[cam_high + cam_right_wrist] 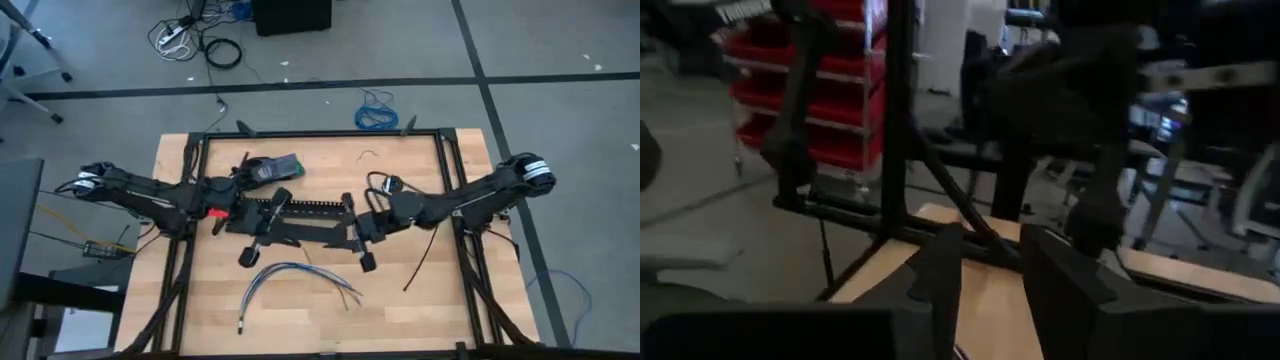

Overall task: Ziptie cables
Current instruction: Prepare the left black zip tie

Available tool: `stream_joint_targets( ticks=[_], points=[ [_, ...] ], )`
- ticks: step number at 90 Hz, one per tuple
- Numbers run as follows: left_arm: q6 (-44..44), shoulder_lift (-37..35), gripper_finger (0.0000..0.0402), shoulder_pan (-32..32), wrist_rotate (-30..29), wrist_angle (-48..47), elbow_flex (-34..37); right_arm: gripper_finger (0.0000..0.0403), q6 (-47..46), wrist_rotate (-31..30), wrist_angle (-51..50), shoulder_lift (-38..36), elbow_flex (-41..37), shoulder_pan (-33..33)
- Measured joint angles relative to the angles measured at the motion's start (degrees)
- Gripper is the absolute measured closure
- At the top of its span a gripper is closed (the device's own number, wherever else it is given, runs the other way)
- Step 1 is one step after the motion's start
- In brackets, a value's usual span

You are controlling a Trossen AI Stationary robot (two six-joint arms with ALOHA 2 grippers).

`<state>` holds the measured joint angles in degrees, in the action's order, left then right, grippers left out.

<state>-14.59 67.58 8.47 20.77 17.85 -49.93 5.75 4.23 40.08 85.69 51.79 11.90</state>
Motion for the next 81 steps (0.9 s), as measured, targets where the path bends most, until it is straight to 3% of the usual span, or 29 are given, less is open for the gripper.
stream_joint_targets(
  ticks=[14, 44, 81],
  points=[
    [1.0, 2.4, 0.0401, -1.7, 2.5, 0.5, 0.0, 0.0304, -4.3, 6.8, 7.8, 4.5, 0.0, -4.3],
    [1.4, 3.5, 0.0401, -4.4, 4.6, 0.6, 0.0, 0.0308, -12.0, 23.9, 9.7, 4.8, 0.0, -10.6],
    [1.8, 6.2, 0.0401, -9.1, 9.9, 5.2, 0.1, 0.0307, -12.1, 26.0, 9.7, 4.8, 0.0, -11.4]
  ],
)
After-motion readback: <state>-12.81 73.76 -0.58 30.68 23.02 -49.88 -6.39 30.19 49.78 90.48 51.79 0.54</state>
